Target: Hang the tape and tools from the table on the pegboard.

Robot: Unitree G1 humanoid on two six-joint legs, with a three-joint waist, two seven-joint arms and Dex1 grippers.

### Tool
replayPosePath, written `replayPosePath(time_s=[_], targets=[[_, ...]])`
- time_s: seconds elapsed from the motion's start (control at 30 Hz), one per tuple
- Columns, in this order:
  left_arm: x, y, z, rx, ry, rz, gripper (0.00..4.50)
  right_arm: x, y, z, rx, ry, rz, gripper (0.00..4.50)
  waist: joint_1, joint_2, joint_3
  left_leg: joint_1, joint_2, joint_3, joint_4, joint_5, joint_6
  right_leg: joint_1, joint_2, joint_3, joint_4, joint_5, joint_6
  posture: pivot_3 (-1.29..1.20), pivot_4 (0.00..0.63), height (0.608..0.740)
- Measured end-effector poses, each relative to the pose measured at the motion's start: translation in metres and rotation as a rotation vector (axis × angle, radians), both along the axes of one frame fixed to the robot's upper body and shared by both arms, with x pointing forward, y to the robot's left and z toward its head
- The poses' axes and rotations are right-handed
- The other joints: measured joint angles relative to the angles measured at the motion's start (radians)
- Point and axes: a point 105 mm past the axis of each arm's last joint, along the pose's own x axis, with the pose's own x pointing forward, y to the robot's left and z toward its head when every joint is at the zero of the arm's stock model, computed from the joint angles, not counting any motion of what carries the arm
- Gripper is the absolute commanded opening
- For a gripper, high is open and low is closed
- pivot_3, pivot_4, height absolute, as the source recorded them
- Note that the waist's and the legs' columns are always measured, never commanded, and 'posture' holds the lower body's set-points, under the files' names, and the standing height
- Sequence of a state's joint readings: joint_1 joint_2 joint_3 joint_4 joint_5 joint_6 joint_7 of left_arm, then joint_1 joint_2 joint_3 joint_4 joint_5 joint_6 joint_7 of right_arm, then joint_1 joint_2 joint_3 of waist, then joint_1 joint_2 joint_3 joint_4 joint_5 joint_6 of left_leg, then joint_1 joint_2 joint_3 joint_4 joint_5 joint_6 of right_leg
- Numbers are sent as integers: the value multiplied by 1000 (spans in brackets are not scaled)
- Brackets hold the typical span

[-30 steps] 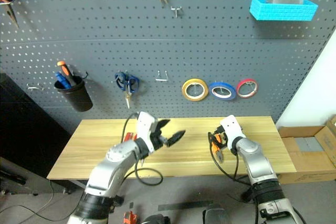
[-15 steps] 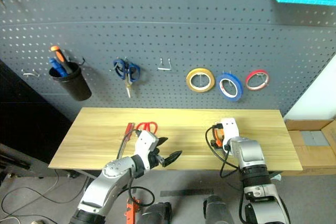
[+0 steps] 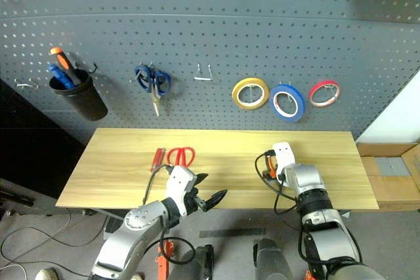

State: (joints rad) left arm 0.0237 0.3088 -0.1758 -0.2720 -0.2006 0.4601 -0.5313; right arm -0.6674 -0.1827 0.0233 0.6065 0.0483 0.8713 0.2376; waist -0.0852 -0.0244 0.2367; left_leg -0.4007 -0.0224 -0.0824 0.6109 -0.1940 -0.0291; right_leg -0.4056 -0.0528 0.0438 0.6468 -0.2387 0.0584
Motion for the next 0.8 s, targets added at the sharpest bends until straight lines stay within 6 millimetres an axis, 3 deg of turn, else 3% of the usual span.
replayPosePath(time_s=[0.23,0.33,0.47,0.63,0.8], targets=[[0,1,8,-17,-8,13,4500,15,-1,6,-14,12,-11,4468,1,-2,6,0,0,0,-1,0,0,0,0,0,-1,1,2,-21,270,740],[0,2,8,-17,-6,18,4500,18,-1,6,-15,9,-12,3877,1,-3,7,0,0,0,-1,0,0,0,0,0,-1,1,2,-23,268,740],[2,1,10,-17,-14,18,4500,20,-1,7,9,12,-21,2711,1,-4,10,0,0,0,-1,0,0,0,0,0,-1,1,2,-26,266,740],[5,0,15,-19,-31,14,4500,20,0,8,17,5,-2,2711,1,-4,10,0,0,0,-1,0,0,0,0,-1,-2,1,2,-27,246,740],[7,1,17,-26,-38,21,4500,8,22,17,18,-113,264,2711,1,-3,11,-3,0,0,-2,0,-1,-4,0,0,-1,1,3,-38,216,740]])
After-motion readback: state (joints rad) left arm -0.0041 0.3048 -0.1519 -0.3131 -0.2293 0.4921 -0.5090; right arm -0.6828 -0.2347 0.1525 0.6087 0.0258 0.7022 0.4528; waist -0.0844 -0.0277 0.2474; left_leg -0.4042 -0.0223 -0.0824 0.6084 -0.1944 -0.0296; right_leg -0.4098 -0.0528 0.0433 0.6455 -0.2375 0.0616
